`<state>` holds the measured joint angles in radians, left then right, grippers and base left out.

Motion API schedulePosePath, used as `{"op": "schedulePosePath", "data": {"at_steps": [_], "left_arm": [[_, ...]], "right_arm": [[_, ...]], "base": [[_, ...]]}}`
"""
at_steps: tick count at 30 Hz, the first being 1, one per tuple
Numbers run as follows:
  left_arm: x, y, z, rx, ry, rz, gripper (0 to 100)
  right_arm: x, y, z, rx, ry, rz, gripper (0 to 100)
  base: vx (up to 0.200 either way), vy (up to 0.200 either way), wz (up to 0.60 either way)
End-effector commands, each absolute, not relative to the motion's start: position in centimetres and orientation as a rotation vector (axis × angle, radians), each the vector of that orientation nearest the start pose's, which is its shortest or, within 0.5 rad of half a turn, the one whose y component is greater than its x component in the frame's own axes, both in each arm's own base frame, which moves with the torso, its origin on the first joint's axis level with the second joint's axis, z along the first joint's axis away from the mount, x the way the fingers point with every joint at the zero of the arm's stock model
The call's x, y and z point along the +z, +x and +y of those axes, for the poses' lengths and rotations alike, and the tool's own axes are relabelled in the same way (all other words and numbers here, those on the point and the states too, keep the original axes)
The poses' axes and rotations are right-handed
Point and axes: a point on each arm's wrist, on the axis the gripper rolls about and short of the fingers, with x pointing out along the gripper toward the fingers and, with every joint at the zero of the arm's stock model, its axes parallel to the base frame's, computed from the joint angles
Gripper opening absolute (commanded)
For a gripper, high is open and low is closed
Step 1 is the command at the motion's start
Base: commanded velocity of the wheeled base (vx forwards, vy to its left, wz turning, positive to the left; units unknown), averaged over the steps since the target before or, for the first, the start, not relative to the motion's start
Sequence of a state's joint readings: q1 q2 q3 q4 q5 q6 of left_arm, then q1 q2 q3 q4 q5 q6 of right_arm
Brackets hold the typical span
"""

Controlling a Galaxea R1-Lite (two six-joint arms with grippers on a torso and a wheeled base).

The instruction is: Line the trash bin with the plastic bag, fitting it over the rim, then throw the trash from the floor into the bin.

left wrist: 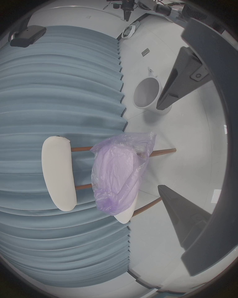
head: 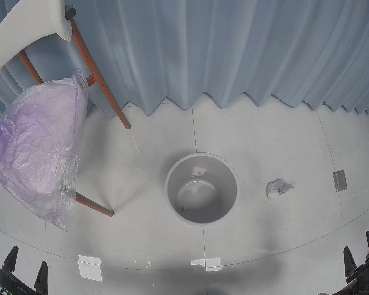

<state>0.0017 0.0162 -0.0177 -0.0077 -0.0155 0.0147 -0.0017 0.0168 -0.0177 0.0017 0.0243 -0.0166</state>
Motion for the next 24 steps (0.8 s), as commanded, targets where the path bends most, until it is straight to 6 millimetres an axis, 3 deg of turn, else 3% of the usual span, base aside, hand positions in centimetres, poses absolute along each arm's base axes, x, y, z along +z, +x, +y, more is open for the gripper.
{"op": "schedulePosePath", "data": {"at_steps": [1,14,18,24], "left_arm": [[7.6,-2.3,0.0,-0.012,0.015,-0.009,100],[7.7,-2.3,0.0,-0.014,0.019,-0.015,100],[9.3,-2.4,-0.1,-0.023,0.023,-0.174,100],[9.4,-2.4,-0.1,-0.023,0.024,-0.180,100]], "right_arm": [[7.6,-2.3,0.1,0.023,-0.017,0.000,100],[7.6,-2.3,0.1,0.023,-0.017,0.000,100],[7.6,-2.3,0.1,0.023,-0.017,0.000,100],[7.6,-2.3,0.1,0.034,-0.017,0.000,100]], "base": [[0.000,0.000,0.00],[0.000,0.000,0.00],[0.000,0.000,0.00],[0.000,0.000,0.00]]}}
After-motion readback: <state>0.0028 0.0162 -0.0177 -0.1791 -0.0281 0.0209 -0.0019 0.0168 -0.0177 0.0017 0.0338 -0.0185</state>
